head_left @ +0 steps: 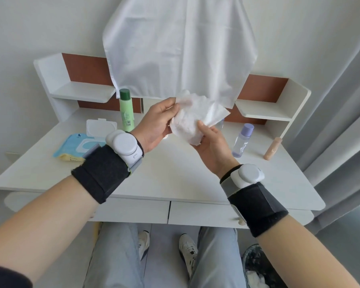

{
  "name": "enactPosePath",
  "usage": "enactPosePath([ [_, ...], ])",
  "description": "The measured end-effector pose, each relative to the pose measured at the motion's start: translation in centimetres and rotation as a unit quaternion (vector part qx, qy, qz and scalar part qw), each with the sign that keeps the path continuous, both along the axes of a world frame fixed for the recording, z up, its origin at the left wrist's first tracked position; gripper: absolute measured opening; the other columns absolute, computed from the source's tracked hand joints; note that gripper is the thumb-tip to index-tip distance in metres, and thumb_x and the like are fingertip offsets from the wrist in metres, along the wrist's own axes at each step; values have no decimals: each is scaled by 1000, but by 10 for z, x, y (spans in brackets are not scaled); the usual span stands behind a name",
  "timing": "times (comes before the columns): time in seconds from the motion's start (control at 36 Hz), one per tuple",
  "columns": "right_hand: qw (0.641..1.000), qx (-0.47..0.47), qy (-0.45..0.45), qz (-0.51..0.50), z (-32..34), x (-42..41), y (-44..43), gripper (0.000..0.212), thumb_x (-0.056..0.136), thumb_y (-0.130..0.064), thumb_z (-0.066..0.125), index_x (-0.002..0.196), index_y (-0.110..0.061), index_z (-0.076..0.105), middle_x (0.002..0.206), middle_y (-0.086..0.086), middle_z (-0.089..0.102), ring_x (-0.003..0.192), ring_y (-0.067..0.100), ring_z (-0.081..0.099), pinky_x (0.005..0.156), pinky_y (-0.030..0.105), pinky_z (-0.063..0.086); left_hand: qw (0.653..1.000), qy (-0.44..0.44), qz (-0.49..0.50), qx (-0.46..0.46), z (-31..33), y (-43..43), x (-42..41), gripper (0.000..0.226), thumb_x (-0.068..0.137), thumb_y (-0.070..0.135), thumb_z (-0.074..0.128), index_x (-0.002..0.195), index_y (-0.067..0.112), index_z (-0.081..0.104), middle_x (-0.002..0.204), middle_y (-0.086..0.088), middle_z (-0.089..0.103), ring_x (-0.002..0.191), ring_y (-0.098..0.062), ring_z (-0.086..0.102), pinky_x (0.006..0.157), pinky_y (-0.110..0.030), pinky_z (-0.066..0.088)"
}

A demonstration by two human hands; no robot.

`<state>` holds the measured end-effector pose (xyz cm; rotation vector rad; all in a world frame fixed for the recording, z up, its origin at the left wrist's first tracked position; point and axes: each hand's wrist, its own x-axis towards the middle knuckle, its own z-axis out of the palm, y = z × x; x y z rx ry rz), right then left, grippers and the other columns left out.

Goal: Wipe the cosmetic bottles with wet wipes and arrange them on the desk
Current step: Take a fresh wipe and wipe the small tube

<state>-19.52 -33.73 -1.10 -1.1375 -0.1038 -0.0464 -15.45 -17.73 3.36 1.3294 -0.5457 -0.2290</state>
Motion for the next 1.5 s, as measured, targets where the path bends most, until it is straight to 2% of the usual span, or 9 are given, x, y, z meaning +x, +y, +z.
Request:
enactPosePath([
  [0.19,999,26,2,-25,2,2,-12,65,81,-19,63,137,7,43,139,25,50,120,36,53,100,44,44,994,13,94,63,-10,9,5,25,100,12,42,82,16,59,74,-5,49,63,-15,50,57,-25,48],
  [0.36,1000,-15,12,-22,-2,2,-11,34,83,-16,65,113,-9,52,105,12,61,92,25,60,75,35,51,985,63,154,37,-15,-2,4,16,79,33,49,84,18,52,85,-8,45,83,-17,44,75,-34,33],
  [0.5,1000,10,21,-20,-9,3,-13,9,85,-11,62,85,-15,54,88,3,59,81,19,59,71,30,46,976,16,211,41,-21,-9,5,25,97,22,45,72,20,44,69,5,42,65,-7,40,60,-20,32],
  [0.61,998,43,34,-8,-8,2,-11,52,76,-13,71,122,-13,48,116,18,51,104,32,52,72,35,51,964,-40,254,61,-29,-10,8,20,101,19,41,88,5,48,78,-2,46,68,-11,41,56,-18,35],
  [0.72,997,69,39,21,-8,-1,-12,43,88,-13,51,129,-1,53,131,16,55,125,37,50,106,51,38,950,-108,275,97,-35,-8,9,19,102,20,40,86,11,45,66,6,38,57,-7,34,56,-23,30],
  [0.92,994,41,85,57,-9,0,-11,57,98,-21,40,146,7,31,152,23,36,140,40,36,117,54,23,936,-163,297,94,-37,-7,6,16,102,19,41,93,9,51,68,9,43,58,-1,39,58,-19,34],
  [1.17,996,43,41,70,-12,2,-15,28,99,-28,49,116,-7,57,139,17,52,134,36,45,110,47,38,943,-160,282,78,-39,-5,3,19,101,18,42,91,5,50,70,-7,43,65,-15,41,59,-25,36],
  [1.33,976,105,72,175,-4,-4,-15,82,94,-69,23,150,-10,35,156,15,34,144,32,32,117,51,23,949,-150,271,58,-34,-7,-1,18,103,17,40,91,8,50,72,-6,45,64,-11,41,59,-19,35],
  [1.5,967,204,64,140,-16,-10,-11,44,94,-9,32,131,-2,56,139,15,53,129,30,50,106,41,44,942,-157,290,57,-30,-11,0,19,101,20,41,84,20,48,70,1,46,64,-10,42,63,-22,36],
])
